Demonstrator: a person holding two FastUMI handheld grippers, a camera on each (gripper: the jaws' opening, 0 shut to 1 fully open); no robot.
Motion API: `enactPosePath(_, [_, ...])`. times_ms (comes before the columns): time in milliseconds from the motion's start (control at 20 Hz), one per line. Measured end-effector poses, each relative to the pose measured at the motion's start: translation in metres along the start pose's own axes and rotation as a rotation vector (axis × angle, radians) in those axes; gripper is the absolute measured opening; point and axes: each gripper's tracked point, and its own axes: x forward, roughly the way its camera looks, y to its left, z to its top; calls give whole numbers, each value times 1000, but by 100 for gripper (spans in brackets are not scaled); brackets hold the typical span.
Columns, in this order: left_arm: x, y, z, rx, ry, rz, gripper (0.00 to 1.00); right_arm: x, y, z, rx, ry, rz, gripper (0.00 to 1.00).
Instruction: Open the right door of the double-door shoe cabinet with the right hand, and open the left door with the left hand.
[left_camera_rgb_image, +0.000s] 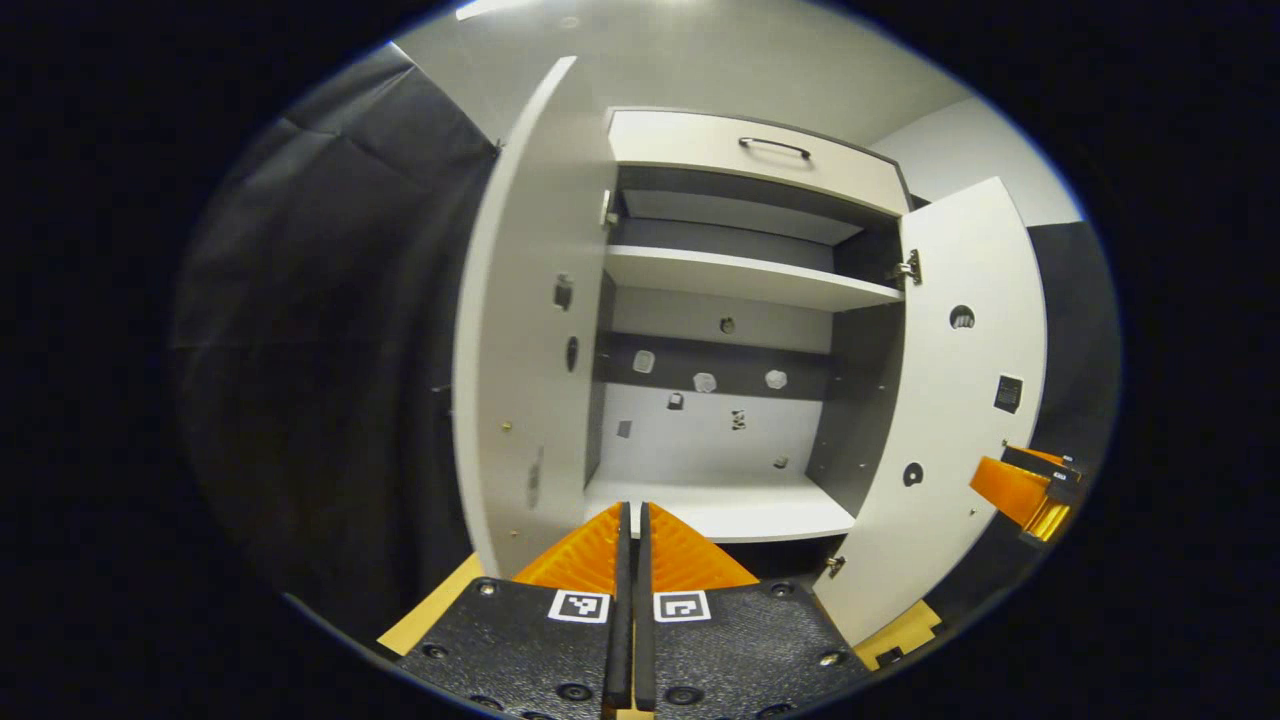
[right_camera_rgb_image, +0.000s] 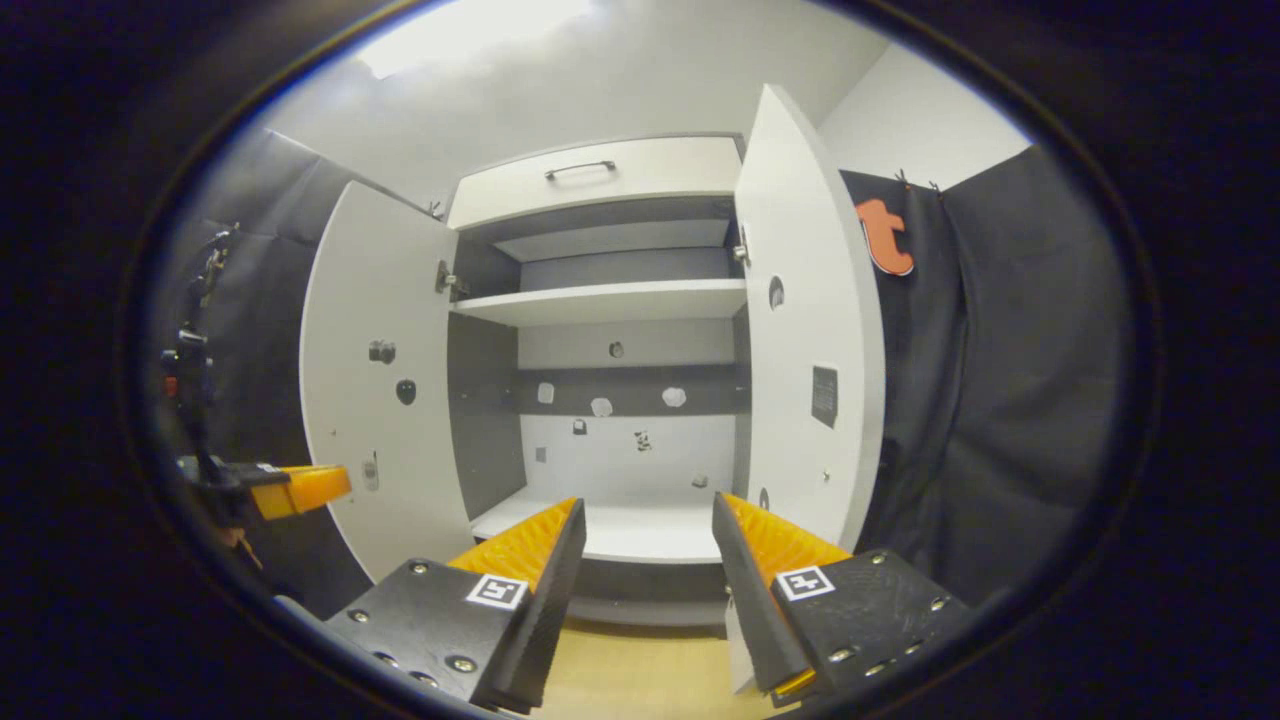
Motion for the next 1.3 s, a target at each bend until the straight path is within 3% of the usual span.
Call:
enactPosePath(50, [6, -9, -1, 3, 3, -23, 0, 4, 1, 1, -2, -1, -5, 75])
enactPosePath(100, [11, -16, -3, 9, 5, -43, 7, 8, 5, 3, -2, -5, -4, 69])
enactPosePath(150, [18, -23, -1, 20, 3, -61, 9, 12, 5, 3, -5, -3, -14, 78])
enactPosePath(200, [24, -32, 1, 31, -4, -82, 15, 13, 7, 1, -2, 3, -9, 72])
enactPosePath(250, [27, -43, 3, 44, -14, -109, 20, 13, 8, -3, 1, 18, -11, 80])
enactPosePath(300, [30, -48, 5, 52, -21, -120, 40, 14, 8, -6, 5, 28, -8, 100])
enactPosePath(400, [38, -62, 8, 59, -36, -150, 81, 16, 12, -7, 18, 25, -4, 97])
enactPosePath(500, [41, -74, 9, 59, -54, -176, 100, 17, 9, -6, 19, 18, -14, 98])
enactPosePath(950, [56, -109, 2, 74, -44, -266, 99, 15, -1, -7, 16, -9, -95, 96])
enactPosePath(1300, [59, -112, 1, 62, -47, -262, 99, 12, -8, -2, 19, -37, -115, 98])
